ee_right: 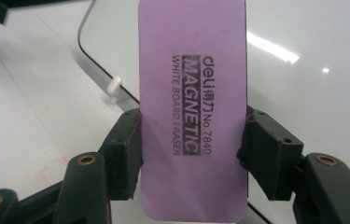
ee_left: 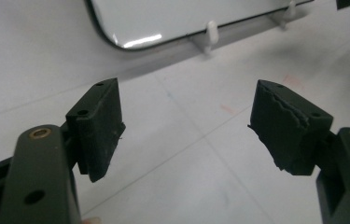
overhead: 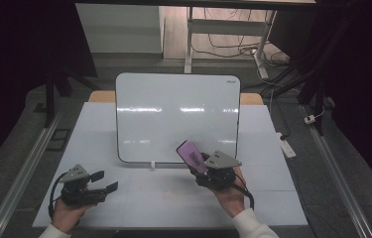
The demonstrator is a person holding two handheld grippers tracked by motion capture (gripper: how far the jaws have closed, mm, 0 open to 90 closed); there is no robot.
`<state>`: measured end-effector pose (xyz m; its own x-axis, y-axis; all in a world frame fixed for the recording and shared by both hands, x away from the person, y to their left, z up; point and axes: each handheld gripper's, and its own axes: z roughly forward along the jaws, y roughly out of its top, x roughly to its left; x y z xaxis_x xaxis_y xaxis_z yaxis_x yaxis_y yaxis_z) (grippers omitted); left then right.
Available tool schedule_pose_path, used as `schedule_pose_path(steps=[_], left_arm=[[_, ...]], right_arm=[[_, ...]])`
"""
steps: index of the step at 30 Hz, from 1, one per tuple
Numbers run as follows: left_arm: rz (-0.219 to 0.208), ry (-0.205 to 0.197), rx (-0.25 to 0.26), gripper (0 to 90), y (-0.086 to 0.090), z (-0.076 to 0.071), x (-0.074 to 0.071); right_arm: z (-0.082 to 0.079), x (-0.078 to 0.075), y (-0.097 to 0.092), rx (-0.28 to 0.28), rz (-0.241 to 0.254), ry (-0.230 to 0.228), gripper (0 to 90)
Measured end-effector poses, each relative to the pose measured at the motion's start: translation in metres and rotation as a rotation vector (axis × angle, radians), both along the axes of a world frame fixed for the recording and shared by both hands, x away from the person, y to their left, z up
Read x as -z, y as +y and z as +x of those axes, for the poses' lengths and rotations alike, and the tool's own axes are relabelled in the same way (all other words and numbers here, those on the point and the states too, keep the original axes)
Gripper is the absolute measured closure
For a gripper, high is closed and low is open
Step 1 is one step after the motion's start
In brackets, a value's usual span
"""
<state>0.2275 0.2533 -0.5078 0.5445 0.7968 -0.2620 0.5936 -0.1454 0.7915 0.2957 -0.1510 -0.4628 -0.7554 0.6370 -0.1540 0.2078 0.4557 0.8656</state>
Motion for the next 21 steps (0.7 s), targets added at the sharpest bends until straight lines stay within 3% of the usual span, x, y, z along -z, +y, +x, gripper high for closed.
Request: schedule_pose_path(steps=[6,10,15,21], left_arm=[[-0.063,-0.040,0.030,25.6,-0.022,0.008,-0.018],[-0.074,-0.064,0.076,25.3,-0.046,0.014,-0.029],[-0.111,-0.074,0.138,24.3,-0.077,0.022,-0.040],[-0.140,-0.081,0.155,23.9,-0.095,0.031,-0.046]], right_arm=[[-0.009,0.001,0.001,-0.007,0.059,-0.007,41.2],[-0.014,0.003,0.005,-0.017,0.082,-0.011,41.2],[-0.017,0.007,0.012,-0.022,0.130,0.001,41.2],[-0.020,0.011,0.021,-0.032,0.151,-0.002,41.1]])
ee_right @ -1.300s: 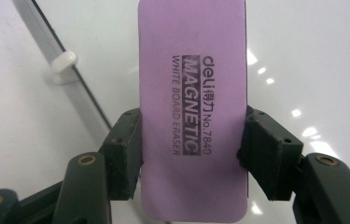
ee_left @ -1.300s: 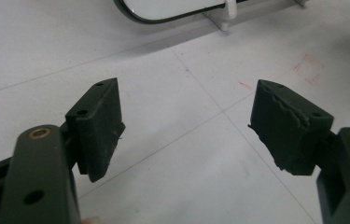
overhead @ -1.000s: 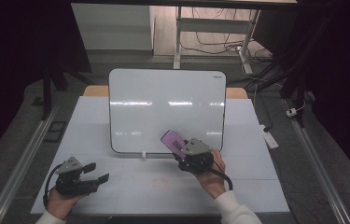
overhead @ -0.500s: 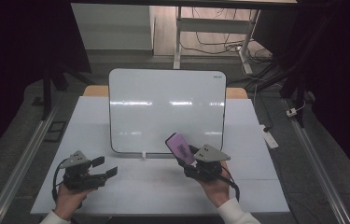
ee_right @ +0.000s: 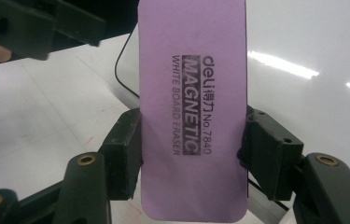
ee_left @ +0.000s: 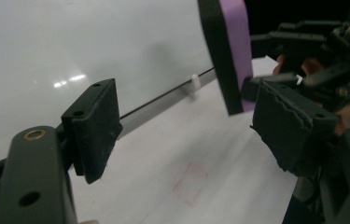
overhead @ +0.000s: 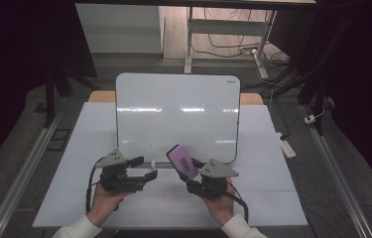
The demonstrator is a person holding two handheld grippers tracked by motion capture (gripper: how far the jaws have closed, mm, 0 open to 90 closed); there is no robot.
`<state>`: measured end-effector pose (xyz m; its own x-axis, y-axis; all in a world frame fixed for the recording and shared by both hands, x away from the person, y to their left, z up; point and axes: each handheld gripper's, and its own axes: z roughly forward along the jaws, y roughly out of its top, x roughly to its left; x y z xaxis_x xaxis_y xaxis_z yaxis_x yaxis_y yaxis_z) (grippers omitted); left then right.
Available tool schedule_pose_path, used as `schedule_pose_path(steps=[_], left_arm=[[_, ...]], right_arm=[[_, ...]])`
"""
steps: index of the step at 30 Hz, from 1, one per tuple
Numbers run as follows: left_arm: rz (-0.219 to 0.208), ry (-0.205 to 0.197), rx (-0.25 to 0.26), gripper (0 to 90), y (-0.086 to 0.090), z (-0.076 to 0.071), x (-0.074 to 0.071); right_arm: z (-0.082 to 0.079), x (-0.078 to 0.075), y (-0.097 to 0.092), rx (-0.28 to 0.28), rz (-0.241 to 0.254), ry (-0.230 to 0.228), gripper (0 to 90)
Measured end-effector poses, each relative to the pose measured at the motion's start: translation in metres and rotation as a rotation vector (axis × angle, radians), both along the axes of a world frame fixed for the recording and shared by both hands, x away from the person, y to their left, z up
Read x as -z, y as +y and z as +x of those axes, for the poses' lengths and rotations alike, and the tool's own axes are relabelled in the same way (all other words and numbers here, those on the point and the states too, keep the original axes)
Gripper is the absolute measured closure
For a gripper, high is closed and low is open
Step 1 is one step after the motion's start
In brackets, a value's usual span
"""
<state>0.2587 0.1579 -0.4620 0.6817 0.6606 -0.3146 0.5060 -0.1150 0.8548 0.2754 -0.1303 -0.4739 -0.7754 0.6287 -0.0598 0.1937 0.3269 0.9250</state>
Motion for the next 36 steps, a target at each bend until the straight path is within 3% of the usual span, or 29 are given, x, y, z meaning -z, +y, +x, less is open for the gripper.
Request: schedule_pose_path(steps=[9,14,20,26,32,36], left_arm=[[-0.060,0.020,0.023,24.5,-0.013,0.010,-0.002],[-0.066,0.028,0.057,27.0,-0.027,0.016,-0.002],[-0.085,0.027,0.080,37.8,-0.039,0.022,-0.001],[-0.094,0.023,0.067,56.9,-0.040,0.024,-0.002],[-0.096,0.017,0.070,61.4,-0.039,0.023,-0.004],[-0.081,0.009,0.065,62.5,-0.032,0.023,-0.006]], right_arm=[[-0.001,0.004,0.005,0.002,0.024,0.008,41.1],[-0.002,0.005,0.007,-0.001,0.033,0.009,41.1],[-0.003,0.006,0.009,0.005,0.036,0.000,41.1],[-0.006,0.005,0.010,0.010,0.045,-0.012,41.1],[-0.005,0.006,0.012,0.001,0.066,0.014,40.4],[-0.003,0.006,0.012,-0.038,0.076,0.045,35.2]])
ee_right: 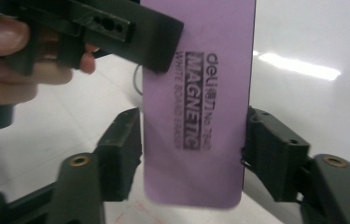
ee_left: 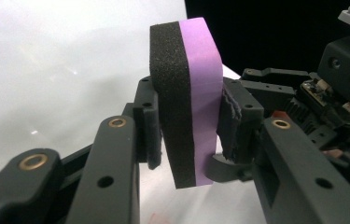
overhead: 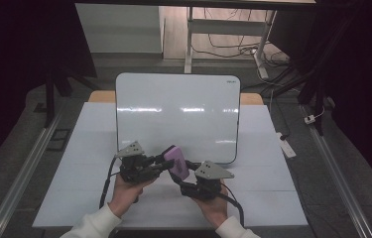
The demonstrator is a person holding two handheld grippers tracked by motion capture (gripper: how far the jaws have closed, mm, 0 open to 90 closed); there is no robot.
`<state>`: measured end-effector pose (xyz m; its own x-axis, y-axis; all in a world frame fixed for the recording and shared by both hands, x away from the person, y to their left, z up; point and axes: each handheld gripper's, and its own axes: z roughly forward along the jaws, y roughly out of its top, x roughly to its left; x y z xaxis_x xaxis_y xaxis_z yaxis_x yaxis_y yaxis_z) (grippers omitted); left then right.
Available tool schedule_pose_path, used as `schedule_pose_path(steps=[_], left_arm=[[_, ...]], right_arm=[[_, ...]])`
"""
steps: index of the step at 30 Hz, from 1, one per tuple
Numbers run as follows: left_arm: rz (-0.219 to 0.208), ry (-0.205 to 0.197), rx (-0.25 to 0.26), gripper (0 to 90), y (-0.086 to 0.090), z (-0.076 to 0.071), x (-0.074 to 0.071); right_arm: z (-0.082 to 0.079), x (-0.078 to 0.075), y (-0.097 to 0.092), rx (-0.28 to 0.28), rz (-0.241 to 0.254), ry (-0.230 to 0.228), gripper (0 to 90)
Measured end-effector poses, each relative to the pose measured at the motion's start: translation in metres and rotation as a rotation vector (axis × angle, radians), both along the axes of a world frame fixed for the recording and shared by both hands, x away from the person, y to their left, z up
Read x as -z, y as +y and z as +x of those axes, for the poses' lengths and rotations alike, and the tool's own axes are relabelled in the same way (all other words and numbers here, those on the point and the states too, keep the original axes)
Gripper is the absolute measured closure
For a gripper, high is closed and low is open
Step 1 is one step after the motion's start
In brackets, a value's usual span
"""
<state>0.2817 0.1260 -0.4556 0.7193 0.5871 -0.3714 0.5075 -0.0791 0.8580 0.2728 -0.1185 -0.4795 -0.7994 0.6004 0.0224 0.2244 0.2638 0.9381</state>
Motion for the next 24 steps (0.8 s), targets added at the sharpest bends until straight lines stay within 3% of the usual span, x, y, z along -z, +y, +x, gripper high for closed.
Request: schedule_pose_path(steps=[4,10,15,24], left_arm=[[0.006,0.000,-0.009,62.8,0.010,0.000,-0.003],[0.049,-0.005,-0.020,62.9,0.027,-0.003,-0.009],[0.081,-0.015,-0.037,62.9,0.041,-0.004,-0.015],[0.122,-0.026,-0.118,62.9,0.069,0.001,-0.025]], right_arm=[[-0.003,-0.005,-0.004,-0.009,-0.002,-0.010,32.3],[-0.002,-0.012,-0.031,0.025,-0.063,-0.026,31.0],[0.003,-0.009,-0.071,0.110,-0.076,-0.002,30.8],[-0.001,-0.005,-0.139,0.312,-0.150,-0.045,30.9]])
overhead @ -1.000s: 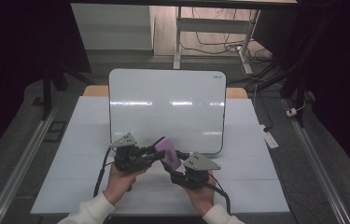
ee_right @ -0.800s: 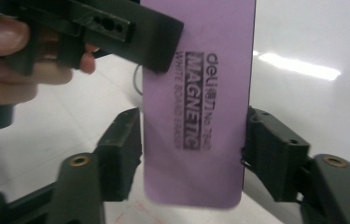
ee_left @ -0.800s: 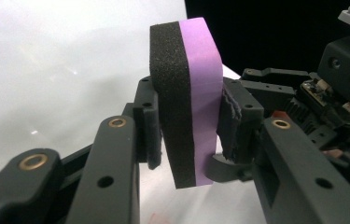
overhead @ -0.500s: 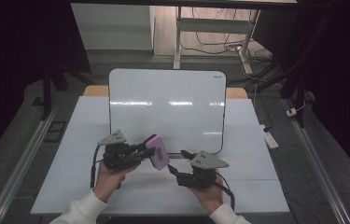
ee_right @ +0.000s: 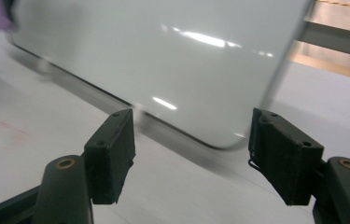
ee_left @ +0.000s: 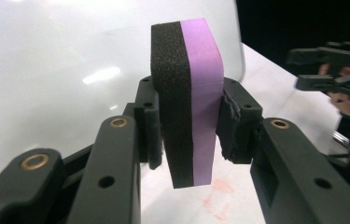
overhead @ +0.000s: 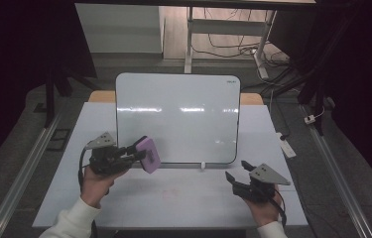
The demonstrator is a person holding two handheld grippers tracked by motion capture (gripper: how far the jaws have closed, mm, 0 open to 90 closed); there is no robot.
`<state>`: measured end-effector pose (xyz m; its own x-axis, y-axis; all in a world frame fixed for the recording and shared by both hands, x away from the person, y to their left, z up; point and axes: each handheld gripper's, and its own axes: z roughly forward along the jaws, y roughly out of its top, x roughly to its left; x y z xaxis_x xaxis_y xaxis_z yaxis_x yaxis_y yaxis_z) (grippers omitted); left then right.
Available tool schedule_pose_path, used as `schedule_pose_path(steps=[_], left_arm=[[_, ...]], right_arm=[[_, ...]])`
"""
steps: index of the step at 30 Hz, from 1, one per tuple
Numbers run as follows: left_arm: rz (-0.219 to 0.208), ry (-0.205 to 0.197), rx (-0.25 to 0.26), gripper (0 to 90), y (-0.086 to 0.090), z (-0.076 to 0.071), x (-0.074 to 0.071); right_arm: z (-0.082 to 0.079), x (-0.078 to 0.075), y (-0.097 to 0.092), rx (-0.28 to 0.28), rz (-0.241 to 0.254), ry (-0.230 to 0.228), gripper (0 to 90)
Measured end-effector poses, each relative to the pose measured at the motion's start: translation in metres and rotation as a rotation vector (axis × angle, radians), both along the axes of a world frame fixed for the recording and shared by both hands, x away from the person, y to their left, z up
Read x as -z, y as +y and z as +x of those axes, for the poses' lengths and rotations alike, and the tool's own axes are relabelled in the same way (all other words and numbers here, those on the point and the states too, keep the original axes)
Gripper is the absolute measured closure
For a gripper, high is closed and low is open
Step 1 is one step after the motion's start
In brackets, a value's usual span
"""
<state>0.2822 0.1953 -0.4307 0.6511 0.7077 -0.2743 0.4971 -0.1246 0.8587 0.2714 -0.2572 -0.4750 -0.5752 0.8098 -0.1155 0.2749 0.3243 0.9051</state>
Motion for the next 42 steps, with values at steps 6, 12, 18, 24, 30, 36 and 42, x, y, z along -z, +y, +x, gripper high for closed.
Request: schedule_pose_path(steps=[6,12,18,24,30,36,42], left_arm=[[0.005,-0.011,-0.069,62.9,0.022,0.003,-0.009],[-0.016,-0.034,-0.139,62.8,0.045,0.010,-0.024],[0.003,-0.055,-0.195,62.8,0.053,0.030,-0.044],[0.031,-0.062,-0.238,62.7,0.055,0.055,-0.066],[0.078,-0.088,-0.283,62.6,0.050,0.073,-0.084],[0.099,-0.094,-0.311,62.5,0.045,0.089,-0.091],[0.102,-0.113,-0.336,62.1,0.037,0.102,-0.091]], right_arm=[[0.004,0.008,-0.018,0.065,-0.045,0.012,30.9],[0.007,0.010,-0.023,0.086,-0.048,0.018,30.9],[0.010,0.013,-0.026,0.101,-0.043,0.030,30.8],[0.011,0.014,-0.027,0.104,-0.047,0.034,30.8],[0.011,0.014,-0.027,0.106,-0.050,0.035,30.8],[0.012,0.015,-0.027,0.105,-0.051,0.037,30.7],[0.012,0.017,-0.026,0.105,-0.057,0.042,30.6]])
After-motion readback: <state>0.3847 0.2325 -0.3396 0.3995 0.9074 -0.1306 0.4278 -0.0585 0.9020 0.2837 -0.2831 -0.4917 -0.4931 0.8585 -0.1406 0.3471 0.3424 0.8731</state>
